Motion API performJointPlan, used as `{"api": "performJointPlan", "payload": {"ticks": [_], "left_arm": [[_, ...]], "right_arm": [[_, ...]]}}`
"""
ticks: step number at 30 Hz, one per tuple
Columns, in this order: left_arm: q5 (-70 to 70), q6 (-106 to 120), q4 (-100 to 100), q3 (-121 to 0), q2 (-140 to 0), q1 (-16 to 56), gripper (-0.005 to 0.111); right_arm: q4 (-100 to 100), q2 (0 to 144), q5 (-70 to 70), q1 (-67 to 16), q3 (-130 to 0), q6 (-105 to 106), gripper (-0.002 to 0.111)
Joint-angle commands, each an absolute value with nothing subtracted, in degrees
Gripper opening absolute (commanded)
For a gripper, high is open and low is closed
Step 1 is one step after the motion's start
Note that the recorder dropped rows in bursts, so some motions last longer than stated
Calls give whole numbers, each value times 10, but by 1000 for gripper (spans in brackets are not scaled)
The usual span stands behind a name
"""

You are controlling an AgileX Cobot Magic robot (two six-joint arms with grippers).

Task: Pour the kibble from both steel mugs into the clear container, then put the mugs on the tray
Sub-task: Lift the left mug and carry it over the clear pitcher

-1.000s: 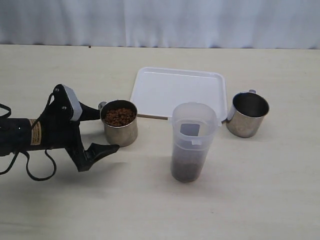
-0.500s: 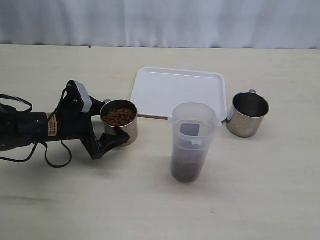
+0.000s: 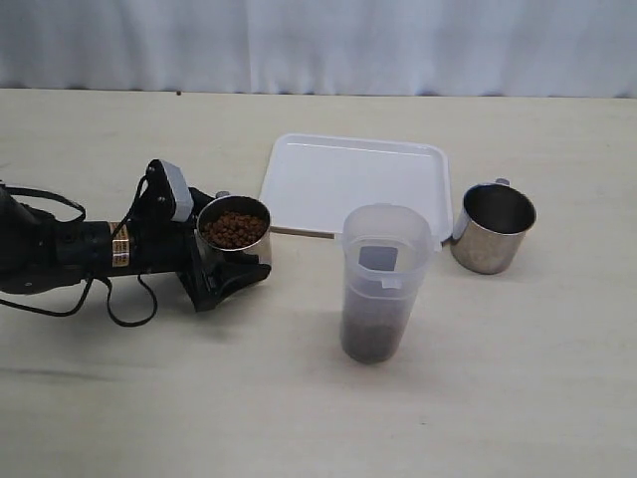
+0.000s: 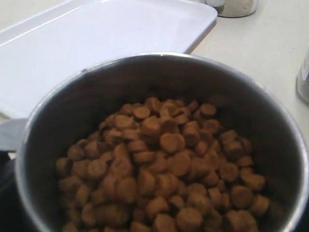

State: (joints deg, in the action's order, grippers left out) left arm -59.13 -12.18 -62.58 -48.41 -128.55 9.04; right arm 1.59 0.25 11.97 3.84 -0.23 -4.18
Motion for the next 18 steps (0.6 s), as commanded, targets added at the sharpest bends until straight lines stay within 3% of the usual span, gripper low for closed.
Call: {"api": "performJointPlan", "payload": {"ticks": [1, 5, 8, 12, 18], "left_arm": [[-586, -151, -641, -499, -1289, 100, 73], [-585, -153, -638, -506, -1295, 100, 38], [-586, -153, -638, -506, -1295, 100, 25], [-595, -153, -638, -506, -1295, 100, 16], [-599, -173, -660, -505, -1254, 100, 16]], "right_arm": [[17, 0, 121, 41, 0, -38, 5], [17, 0, 121, 41, 0, -38, 5], [17, 0, 121, 41, 0, -38, 5], [17, 0, 121, 41, 0, -38, 5], [17, 0, 121, 41, 0, -38, 5]]}}
